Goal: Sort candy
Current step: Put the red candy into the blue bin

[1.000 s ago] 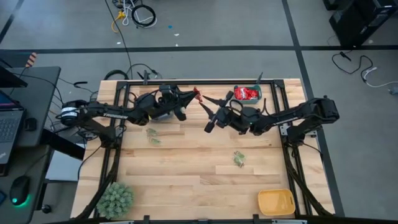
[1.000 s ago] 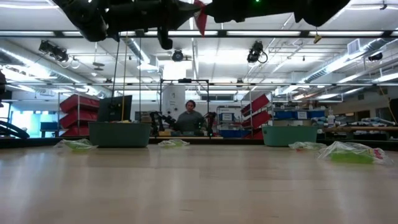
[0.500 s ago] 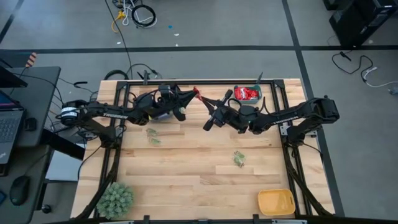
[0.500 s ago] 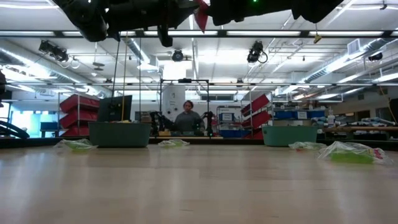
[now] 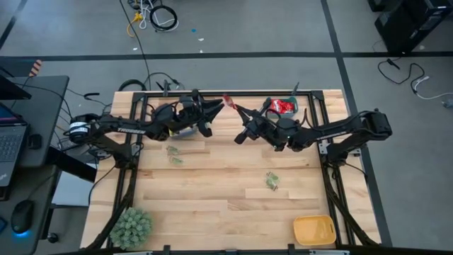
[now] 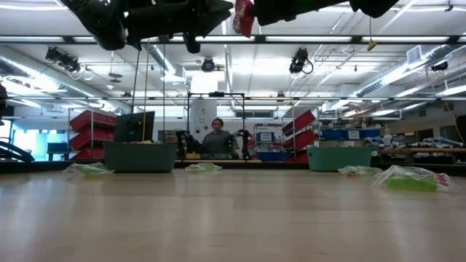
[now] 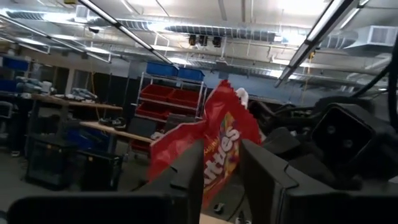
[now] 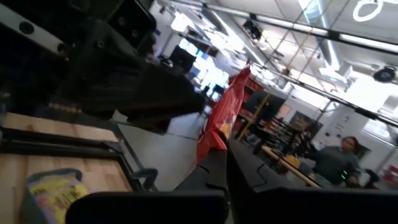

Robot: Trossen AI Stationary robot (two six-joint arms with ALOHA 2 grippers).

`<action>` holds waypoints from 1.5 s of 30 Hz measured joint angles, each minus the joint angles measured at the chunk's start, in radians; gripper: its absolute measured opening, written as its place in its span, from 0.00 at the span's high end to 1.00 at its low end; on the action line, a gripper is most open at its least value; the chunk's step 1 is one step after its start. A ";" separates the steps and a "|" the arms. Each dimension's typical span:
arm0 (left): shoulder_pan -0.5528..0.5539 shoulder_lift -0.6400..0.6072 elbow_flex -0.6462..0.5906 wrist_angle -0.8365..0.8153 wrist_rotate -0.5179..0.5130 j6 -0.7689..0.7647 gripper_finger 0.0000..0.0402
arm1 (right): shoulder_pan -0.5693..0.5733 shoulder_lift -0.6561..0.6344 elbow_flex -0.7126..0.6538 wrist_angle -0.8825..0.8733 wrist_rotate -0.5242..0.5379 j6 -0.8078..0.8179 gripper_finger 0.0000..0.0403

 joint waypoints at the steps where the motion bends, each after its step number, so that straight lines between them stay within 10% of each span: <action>1: 0.005 0.000 0.000 -0.001 0.000 0.001 0.74 | 0.000 -0.008 0.000 -0.017 0.015 0.000 1.00; 12: 0.022 -0.086 -0.041 -0.103 0.006 0.129 0.87 | -0.037 -0.188 0.000 -0.496 0.251 0.193 1.00; 22: 0.023 -0.178 -0.175 -0.101 -0.002 0.132 0.99 | -0.248 -0.297 0.000 -1.218 0.200 0.538 1.00; 45: 0.021 -0.179 -0.225 -0.178 0.039 0.148 1.00 | -0.524 -0.017 -0.138 -1.346 0.078 0.533 1.00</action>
